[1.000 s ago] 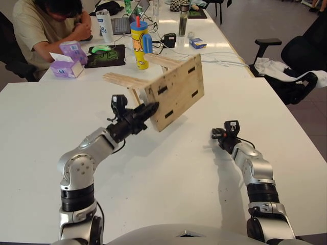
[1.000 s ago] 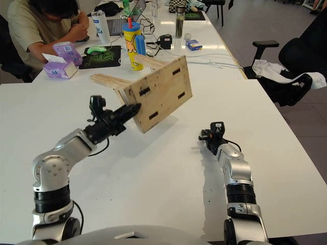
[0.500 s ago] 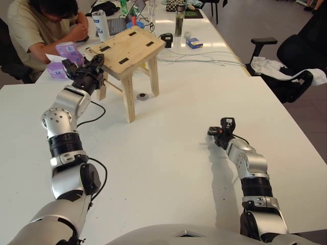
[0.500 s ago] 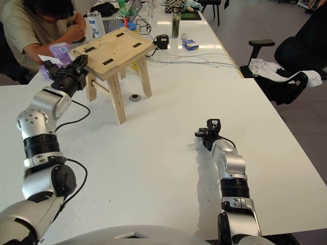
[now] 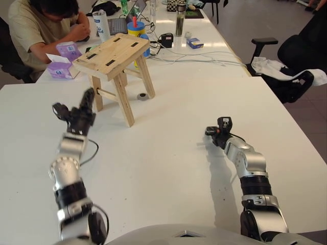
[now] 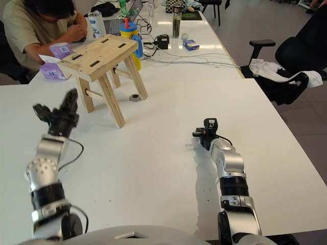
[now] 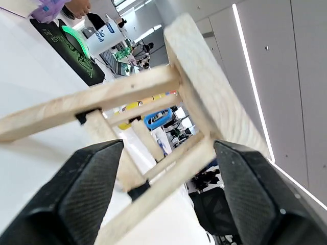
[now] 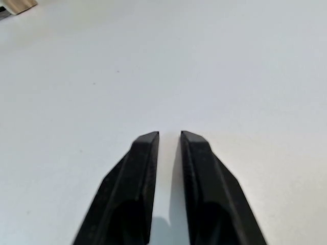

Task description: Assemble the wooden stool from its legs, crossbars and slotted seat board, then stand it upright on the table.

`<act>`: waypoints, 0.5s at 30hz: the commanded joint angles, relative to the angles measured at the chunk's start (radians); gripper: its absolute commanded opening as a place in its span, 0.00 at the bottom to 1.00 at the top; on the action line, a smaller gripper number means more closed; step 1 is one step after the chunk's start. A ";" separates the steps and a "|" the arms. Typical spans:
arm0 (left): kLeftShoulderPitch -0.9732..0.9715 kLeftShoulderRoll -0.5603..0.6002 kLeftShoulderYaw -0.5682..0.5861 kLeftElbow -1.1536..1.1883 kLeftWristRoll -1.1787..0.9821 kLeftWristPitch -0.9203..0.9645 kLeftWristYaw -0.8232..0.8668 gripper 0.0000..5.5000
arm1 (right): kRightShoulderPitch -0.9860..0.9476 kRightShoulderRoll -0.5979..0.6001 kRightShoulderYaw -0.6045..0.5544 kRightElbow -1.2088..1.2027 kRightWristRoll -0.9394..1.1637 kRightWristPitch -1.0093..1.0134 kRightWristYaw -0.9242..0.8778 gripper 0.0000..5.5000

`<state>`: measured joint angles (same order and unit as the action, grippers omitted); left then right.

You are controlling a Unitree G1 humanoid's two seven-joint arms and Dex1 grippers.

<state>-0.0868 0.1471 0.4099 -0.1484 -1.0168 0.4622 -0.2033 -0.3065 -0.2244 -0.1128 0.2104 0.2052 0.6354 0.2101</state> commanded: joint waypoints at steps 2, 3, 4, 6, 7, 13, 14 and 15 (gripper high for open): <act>0.122 0.185 -0.460 -0.099 0.476 -0.168 -0.320 0.60 | 0.030 -0.017 0.001 0.018 -0.006 0.027 0.008 0.14; 0.075 0.208 -0.550 -0.017 0.581 -0.209 -0.361 0.60 | 0.029 -0.019 -0.002 0.021 -0.006 0.025 0.007 0.14; 0.002 0.189 -0.569 0.096 0.631 -0.256 -0.378 0.60 | 0.019 -0.019 0.002 0.034 -0.009 0.021 0.008 0.14; -0.121 0.167 -0.571 0.286 0.702 -0.327 -0.375 0.60 | -0.009 -0.018 0.016 0.061 -0.014 0.015 0.016 0.14; -0.191 0.165 -0.567 0.389 0.742 -0.367 -0.365 0.60 | -0.018 -0.017 0.024 0.065 -0.017 0.014 0.021 0.14; -0.643 0.248 -0.581 1.101 0.988 -0.587 -0.186 0.60 | -0.060 -0.019 0.056 0.120 -0.031 -0.008 0.045 0.14; -0.707 0.284 -0.617 1.187 1.063 -0.605 -0.087 0.60 | -0.066 -0.019 0.062 0.125 -0.034 -0.011 0.047 0.14; -0.765 0.339 -0.652 1.259 1.140 -0.602 0.031 0.60 | -0.076 -0.017 0.074 0.132 -0.039 -0.015 0.052 0.14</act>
<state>-0.5386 0.3349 -0.1604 0.6575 -0.1496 -0.0320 -0.4744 -0.3435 -0.2400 -0.0906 0.2681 0.2030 0.5978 0.2390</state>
